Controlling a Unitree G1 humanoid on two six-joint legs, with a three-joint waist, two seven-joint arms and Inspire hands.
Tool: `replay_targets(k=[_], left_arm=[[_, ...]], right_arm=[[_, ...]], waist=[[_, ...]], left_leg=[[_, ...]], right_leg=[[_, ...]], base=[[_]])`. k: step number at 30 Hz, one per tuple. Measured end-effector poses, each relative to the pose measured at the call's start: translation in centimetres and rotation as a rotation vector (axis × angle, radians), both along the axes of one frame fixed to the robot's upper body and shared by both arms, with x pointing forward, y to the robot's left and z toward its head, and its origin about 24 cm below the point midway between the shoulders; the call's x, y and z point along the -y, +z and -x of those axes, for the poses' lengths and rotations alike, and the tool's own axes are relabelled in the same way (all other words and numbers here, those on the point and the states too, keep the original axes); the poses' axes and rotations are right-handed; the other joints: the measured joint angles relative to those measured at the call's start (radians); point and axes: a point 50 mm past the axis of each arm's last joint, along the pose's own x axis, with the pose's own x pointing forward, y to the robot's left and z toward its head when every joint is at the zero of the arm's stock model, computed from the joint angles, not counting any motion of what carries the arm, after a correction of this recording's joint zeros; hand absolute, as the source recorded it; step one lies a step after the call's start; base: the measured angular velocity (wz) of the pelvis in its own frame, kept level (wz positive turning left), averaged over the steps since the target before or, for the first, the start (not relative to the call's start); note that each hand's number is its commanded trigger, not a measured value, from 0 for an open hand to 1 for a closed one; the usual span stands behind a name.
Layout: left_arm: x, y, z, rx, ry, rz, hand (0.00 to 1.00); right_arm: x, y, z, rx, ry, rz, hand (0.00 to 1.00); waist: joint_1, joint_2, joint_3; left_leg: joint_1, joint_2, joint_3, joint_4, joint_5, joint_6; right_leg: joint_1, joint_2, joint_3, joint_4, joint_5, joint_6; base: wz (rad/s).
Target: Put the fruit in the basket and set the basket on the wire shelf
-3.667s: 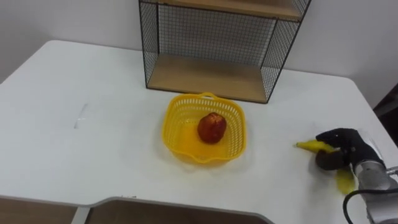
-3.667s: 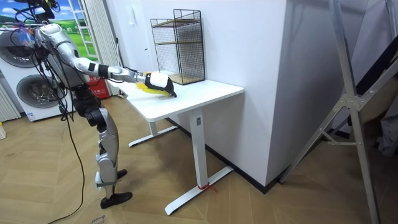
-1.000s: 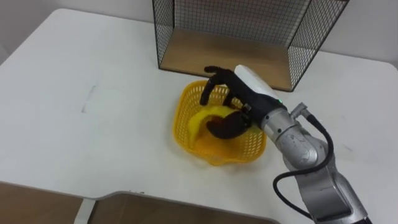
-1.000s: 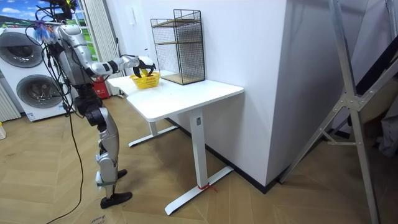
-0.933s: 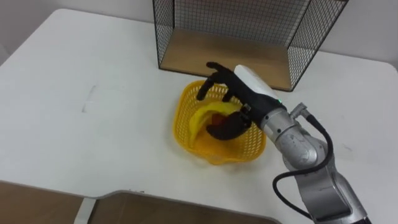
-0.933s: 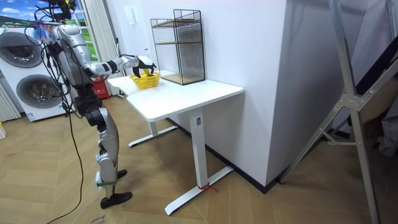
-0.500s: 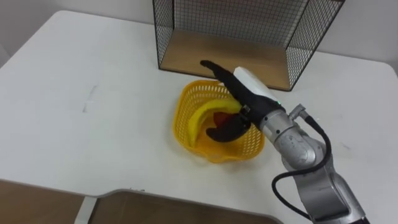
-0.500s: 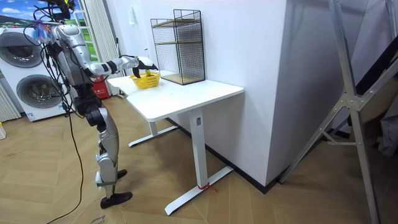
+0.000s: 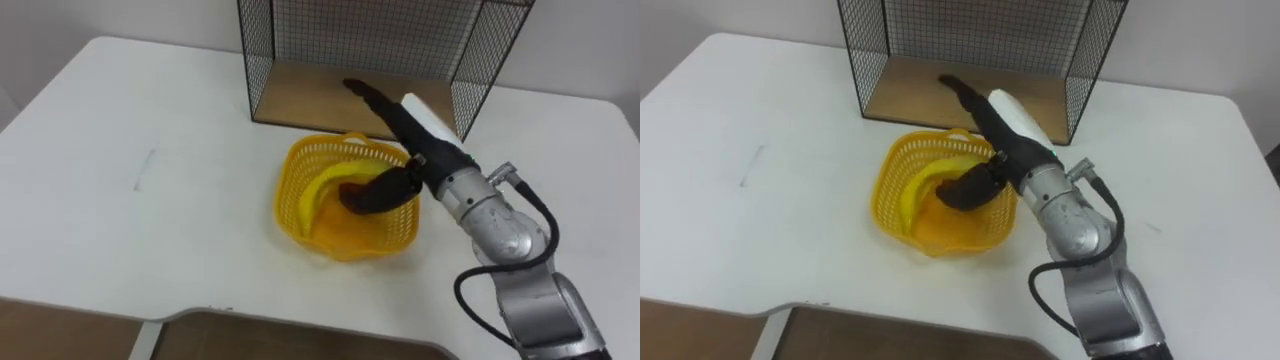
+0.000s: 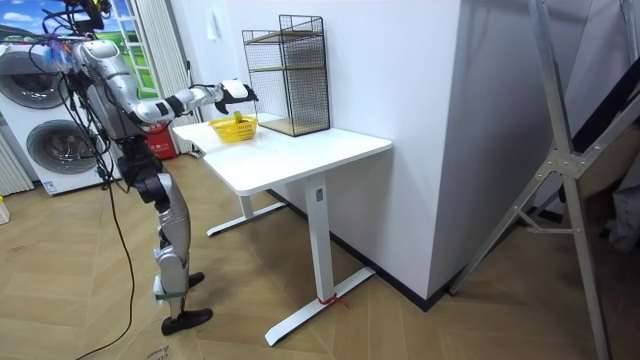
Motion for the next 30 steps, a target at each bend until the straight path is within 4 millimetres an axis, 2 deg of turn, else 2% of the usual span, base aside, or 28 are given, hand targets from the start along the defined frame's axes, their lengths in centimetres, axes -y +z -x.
replay_targets(k=[3, 4, 5, 8, 10, 13, 17, 19, 20, 22, 23, 25, 29, 30], left_arm=[[0.0, 0.0, 0.7, 0.005, 0.079, 0.021, 0.00], [-0.2, -0.1, 1.4, 0.002, 0.150, 0.030, 0.00], [-0.3, -0.1, 1.6, 0.005, 0.193, 0.033, 0.00], [-1.3, 0.0, 3.5, 0.040, 0.471, 0.002, 0.00], [-2.5, 0.4, 5.3, 0.089, 0.749, -0.046, 0.00], [-4.5, 1.2, 6.1, 0.193, 1.020, -0.162, 0.00], [-8.1, 3.7, 3.7, 0.423, 1.149, -0.390, 0.00], [-10.2, 6.5, 1.1, 0.631, 1.144, -0.552, 0.00], [-10.7, 7.6, 0.3, 0.697, 1.131, -0.593, 0.00], [-12.2, 11.4, -1.7, 0.923, 1.103, -0.766, 0.00], [-12.5, 13.2, -2.6, 1.020, 1.101, -0.841, 0.00], [-12.6, 15.4, -3.5, 1.154, 1.087, -0.929, 0.00], [-12.1, 19.2, -5.6, 1.397, 1.087, -0.976, 0.00], [-11.9, 19.6, -5.9, 1.426, 1.085, -0.970, 0.00]], right_arm=[[0.5, 1.2, 0.1, 0.045, -0.008, -0.114, 0.00], [0.9, 1.5, 0.2, 0.056, -0.023, -0.154, 0.00], [1.2, 1.7, 0.3, 0.064, -0.032, -0.175, 0.00], [2.6, 2.6, 0.9, 0.108, -0.086, -0.294, 0.00], [4.1, 2.8, 1.8, 0.137, -0.148, -0.359, 0.00], [6.6, 2.5, 3.0, 0.166, -0.274, -0.423, 0.00], [8.7, 2.6, 4.6, 0.231, -0.413, -0.425, 0.00], [9.6, 2.0, 5.4, 0.231, -0.480, -0.414, 0.00], [9.9, 1.7, 5.7, 0.225, -0.498, -0.410, 0.00], [10.7, 0.6, 6.7, 0.193, -0.564, -0.410, 0.00], [11.1, 0.2, 7.3, 0.181, -0.594, -0.409, 0.00], [11.7, -0.4, 8.0, 0.166, -0.641, -0.412, 0.00], [12.3, -1.1, 8.2, 0.145, -0.670, -0.402, 0.00], [12.3, -1.1, 8.2, 0.147, -0.664, -0.403, 0.00]], waist=[[-0.017, -0.002, -0.0016], [-0.020, 0.001, 0.0004], [-0.024, -0.002, -0.0012], [-0.026, 0.002, -0.0007], [-0.023, 0.006, -0.0001], [-0.014, 0.024, -0.0010], [-0.004, 0.057, -0.0030], [-0.004, 0.076, -0.0105], [-0.004, 0.077, -0.0115], [0.001, 0.074, -0.0132], [-0.003, 0.075, -0.0146], [-0.008, 0.073, -0.0138], [-0.012, 0.063, -0.0126], [-0.012, 0.064, -0.0127]], left_leg=[[0.000, 0.000, -0.001, -0.002, 0.000, 0.000], [0.000, 0.000, -0.001, 0.000, 0.000, 0.000], [0.000, 0.000, -0.001, 0.001, 0.000, 0.000], [0.019, 0.000, 0.000, -0.003, 0.000, 0.000], [0.028, 0.000, 0.001, -0.005, 0.000, 0.000], [0.032, -0.001, 0.001, -0.006, -0.001, 0.001], [0.024, 0.000, -0.003, -0.007, -0.001, 0.001], [0.025, 0.000, -0.003, -0.008, 0.000, 0.000], [0.028, 0.000, -0.002, -0.008, 0.000, 0.000], [0.034, -0.002, -0.002, -0.015, 0.003, 0.000], [0.036, -0.004, -0.001, -0.017, 0.005, 0.001], [0.043, -0.008, 0.000, -0.023, 0.008, 0.002], [0.033, -0.010, -0.001, -0.018, 0.008, 0.003], [0.032, -0.010, -0.001, -0.018, 0.008, 0.003]], right_leg=[[0.000, 0.000, -0.001, 0.001, 0.000, 0.000], [0.001, 0.000, -0.002, 0.001, 0.000, 0.000], [0.001, 0.000, -0.001, 0.001, 0.000, 0.000], [0.008, 0.000, 0.001, -0.001, 0.000, 0.000], [0.018, 0.000, 0.002, -0.002, 0.000, 0.000], [0.023, -0.001, -0.001, -0.002, 0.001, 0.002], [0.021, 0.000, 0.003, -0.001, 0.001, 0.003], [0.020, -0.001, 0.001, -0.002, 0.001, 0.003], [0.018, -0.001, 0.002, -0.002, 0.001, 0.003], [0.016, -0.002, 0.008, -0.003, 0.000, 0.002], [0.016, -0.003, 0.009, -0.006, -0.001, 0.002], [0.018, -0.006, 0.009, -0.006, -0.001, 0.002], [0.004, -0.007, 0.012, -0.003, -0.002, 0.004], [0.004, -0.007, 0.011, -0.003, -0.002, 0.004]], base=[[0.00], [0.00], [0.00], [-0.01], [0.00], [0.00], [0.02], [0.00], [0.00], [-0.09], [-0.06], [0.00], [0.00], [0.00]])
